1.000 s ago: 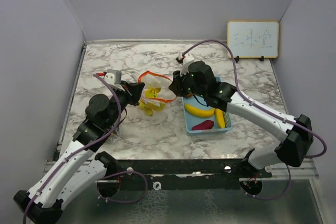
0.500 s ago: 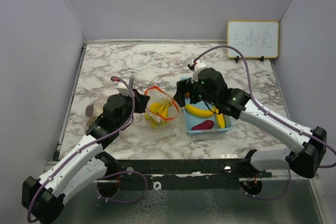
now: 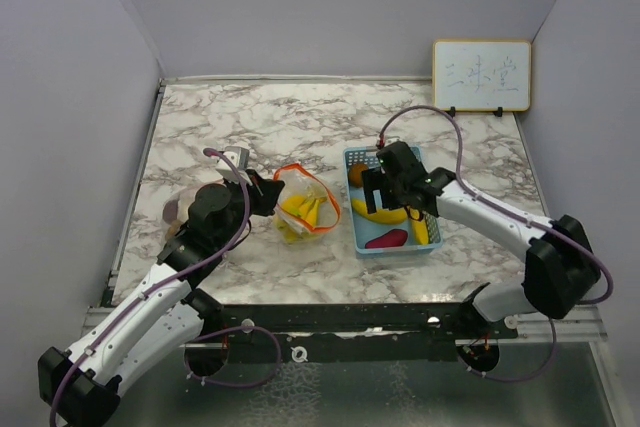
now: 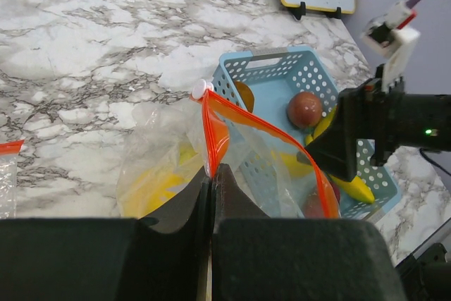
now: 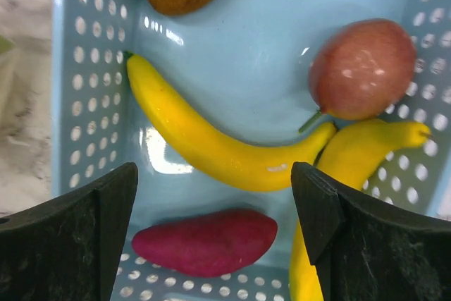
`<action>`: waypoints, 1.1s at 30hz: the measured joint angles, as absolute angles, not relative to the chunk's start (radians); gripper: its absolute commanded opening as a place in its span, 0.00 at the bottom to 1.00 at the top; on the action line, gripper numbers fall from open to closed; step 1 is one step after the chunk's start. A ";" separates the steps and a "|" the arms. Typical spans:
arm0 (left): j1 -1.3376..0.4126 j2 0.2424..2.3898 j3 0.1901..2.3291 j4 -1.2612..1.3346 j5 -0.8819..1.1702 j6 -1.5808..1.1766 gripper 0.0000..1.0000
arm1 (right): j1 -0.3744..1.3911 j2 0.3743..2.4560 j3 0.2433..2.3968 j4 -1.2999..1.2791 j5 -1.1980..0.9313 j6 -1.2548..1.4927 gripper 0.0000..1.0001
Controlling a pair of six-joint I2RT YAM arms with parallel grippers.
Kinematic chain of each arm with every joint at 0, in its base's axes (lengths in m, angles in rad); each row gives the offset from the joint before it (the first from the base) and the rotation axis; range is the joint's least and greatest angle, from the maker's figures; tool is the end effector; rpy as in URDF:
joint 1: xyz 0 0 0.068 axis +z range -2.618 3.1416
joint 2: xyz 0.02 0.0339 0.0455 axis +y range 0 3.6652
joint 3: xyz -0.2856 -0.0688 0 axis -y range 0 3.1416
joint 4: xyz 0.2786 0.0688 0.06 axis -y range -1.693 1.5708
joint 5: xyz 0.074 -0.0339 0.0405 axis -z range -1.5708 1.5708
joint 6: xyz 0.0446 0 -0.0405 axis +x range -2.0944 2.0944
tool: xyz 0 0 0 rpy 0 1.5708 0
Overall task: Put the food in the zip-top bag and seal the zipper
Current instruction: Pick up the fake fruit from the bin.
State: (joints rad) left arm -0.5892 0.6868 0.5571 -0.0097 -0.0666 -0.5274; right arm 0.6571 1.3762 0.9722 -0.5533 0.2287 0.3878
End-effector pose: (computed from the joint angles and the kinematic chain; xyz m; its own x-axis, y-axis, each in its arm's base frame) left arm 0.1684 -0.1090 0.3016 -0.3513 -0.3692 -0.8604 0.3736 0.7873 -0.4904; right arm 0.2533 0.1827 0.2433 -0.7852 -0.1406 -0.6031 -0.2103 0.9766 0.0461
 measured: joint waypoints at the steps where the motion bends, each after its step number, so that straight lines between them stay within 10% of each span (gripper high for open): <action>1: -0.589 0.687 0.557 -0.010 -0.066 -0.527 0.00 | 0.656 1.397 0.973 -0.550 0.223 0.377 0.89; 17: -0.589 0.687 0.561 -0.030 -0.066 -0.504 0.00 | 0.657 1.657 0.967 -0.375 0.157 0.126 0.81; 23: -0.589 0.683 0.561 -0.035 -0.068 -0.501 0.00 | 0.657 1.692 0.971 -0.346 0.129 0.113 0.20; 33: -0.589 0.681 0.561 -0.036 -0.071 -0.501 0.00 | 0.657 1.527 0.981 -0.374 0.162 0.139 0.02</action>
State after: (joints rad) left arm -0.5892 0.6807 0.5610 -0.0357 -0.0708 -0.5014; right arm 0.6571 1.5272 0.9813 -0.3740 0.1623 0.1387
